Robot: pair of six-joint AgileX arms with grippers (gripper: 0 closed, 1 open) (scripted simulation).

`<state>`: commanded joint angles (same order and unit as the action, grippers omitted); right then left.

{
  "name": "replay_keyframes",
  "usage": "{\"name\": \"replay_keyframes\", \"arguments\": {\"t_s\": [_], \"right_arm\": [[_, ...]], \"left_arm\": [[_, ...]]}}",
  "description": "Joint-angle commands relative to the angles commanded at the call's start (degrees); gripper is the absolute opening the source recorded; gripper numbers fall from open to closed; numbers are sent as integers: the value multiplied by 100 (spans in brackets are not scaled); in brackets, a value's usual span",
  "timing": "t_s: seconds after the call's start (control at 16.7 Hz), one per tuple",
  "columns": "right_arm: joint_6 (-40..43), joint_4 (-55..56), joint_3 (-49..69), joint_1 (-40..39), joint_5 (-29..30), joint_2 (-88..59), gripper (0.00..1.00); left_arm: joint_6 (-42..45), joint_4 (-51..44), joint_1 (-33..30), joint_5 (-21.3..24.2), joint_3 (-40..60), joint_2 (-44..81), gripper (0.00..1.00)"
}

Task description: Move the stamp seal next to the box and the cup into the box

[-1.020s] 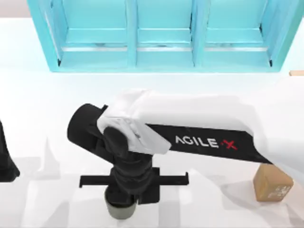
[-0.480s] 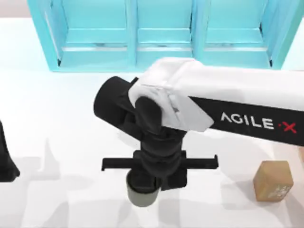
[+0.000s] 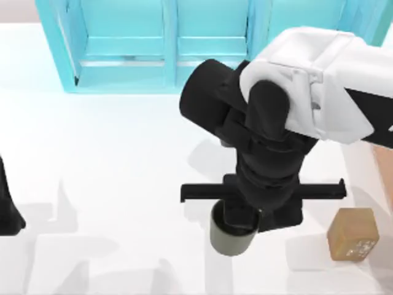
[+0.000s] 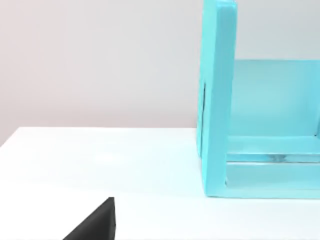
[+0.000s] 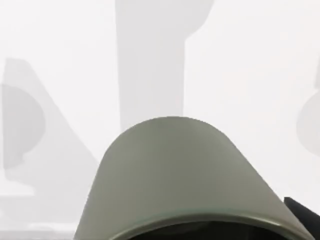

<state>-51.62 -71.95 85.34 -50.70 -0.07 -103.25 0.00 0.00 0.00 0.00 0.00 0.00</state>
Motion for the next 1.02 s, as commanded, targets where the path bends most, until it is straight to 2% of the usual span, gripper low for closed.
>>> {"name": "replay_keyframes", "arguments": {"t_s": [0.24,0.48,0.72,1.02], "right_arm": [[61,14,9,38,8,-3,0],[872,52,-183,858,32,200,0],[2509,98,-619,2516,93,577,0],[5204,247,-1380,5174,219,1252,0]], "left_arm": [[0,0,0,0,0,0,100],[0,0,0,0,0,0,100],[0,0,0,0,0,0,100],[0,0,0,0,0,0,100]]}}
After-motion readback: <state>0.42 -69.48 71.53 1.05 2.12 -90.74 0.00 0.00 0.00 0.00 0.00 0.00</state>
